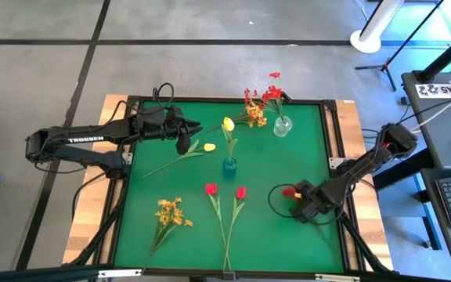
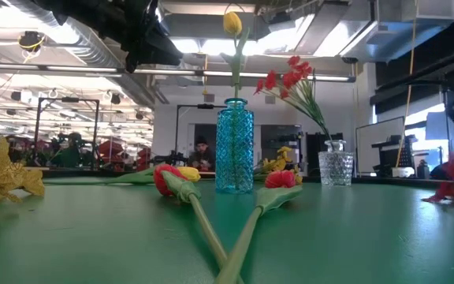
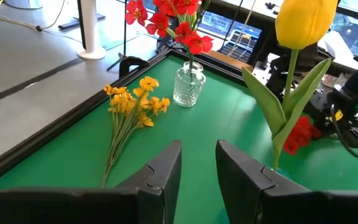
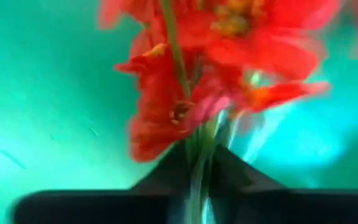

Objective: Sort flowers into vase by color
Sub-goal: Put the red flower into the transparent vase

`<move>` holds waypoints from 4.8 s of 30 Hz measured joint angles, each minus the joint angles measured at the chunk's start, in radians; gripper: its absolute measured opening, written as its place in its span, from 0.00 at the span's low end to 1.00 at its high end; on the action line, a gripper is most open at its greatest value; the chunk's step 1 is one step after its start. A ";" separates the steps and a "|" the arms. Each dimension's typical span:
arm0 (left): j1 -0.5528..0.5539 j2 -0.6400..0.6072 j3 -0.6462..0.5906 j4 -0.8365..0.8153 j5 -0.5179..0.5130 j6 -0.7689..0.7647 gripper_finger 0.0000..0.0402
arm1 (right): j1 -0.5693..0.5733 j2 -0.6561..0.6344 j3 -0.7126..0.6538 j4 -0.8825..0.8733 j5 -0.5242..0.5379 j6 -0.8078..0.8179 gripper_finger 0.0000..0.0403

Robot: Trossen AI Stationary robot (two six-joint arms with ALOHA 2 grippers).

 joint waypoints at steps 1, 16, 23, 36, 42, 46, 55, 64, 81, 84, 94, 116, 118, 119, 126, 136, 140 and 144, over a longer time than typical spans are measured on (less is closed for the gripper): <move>0.000 0.000 0.000 0.000 0.000 0.000 0.24 | 0.000 -0.010 0.000 0.000 0.027 -0.003 0.04; 0.000 0.000 0.000 0.013 0.000 -0.006 0.24 | -0.001 -0.424 0.065 -0.163 0.802 -0.083 0.02; 0.000 0.000 0.000 0.012 0.000 -0.006 0.24 | -0.018 -0.507 0.068 -0.165 1.328 -0.389 0.01; 0.000 0.000 0.000 0.017 -0.026 -0.005 0.24 | -0.342 -0.513 0.076 -0.149 1.563 -0.570 0.01; 0.000 0.000 0.000 0.016 -0.055 -0.005 0.24 | -0.394 -0.494 0.076 0.032 1.560 -0.627 0.01; 0.000 0.000 0.000 0.017 -0.055 -0.005 0.24 | -0.394 -0.452 0.076 0.238 1.487 -0.891 0.01; 0.000 0.000 0.000 0.016 -0.054 0.001 0.24 | -0.456 -0.332 0.076 1.046 0.921 -1.798 0.00; 0.000 0.000 0.000 -0.016 -0.048 -0.005 0.24 | -0.642 -0.511 0.076 0.941 0.808 -2.015 0.00; 0.000 0.000 0.000 -0.013 -0.079 -0.027 0.24 | -0.935 -0.822 -0.289 1.196 0.512 -1.938 0.00; -0.003 0.000 0.000 -0.013 -0.079 -0.032 0.24 | -1.001 -0.804 -0.302 1.201 0.472 -1.931 0.00; -0.004 0.000 0.000 -0.013 -0.083 -0.033 0.24 | -1.137 -0.730 -0.302 1.140 0.332 -1.812 0.00; -0.005 0.000 0.000 -0.013 -0.083 -0.035 0.24 | -1.146 -0.786 -0.360 1.112 0.425 -1.809 0.56; -0.005 0.000 0.000 -0.014 -0.083 -0.035 0.24 | -1.146 -0.836 -0.360 1.044 0.425 -1.807 0.64; -0.005 0.000 0.000 -0.014 -0.083 -0.035 0.24 | -1.146 -0.862 -0.360 1.009 0.425 -1.807 0.67; -0.005 0.000 0.000 -0.014 -0.085 -0.039 0.24 | -1.146 -1.012 -0.360 0.817 0.388 -1.724 0.83; -0.004 0.000 0.000 -0.019 -0.108 -0.077 0.24 | -1.146 -1.043 -0.347 0.619 0.292 -1.662 0.89; -0.005 0.000 0.000 -0.036 -0.108 -0.082 0.24 | -1.146 -1.043 -0.312 0.531 0.292 -1.623 0.90; -0.004 0.000 0.000 -0.040 -0.108 -0.085 0.24 | -1.146 -1.043 -0.267 0.501 0.273 -1.587 0.89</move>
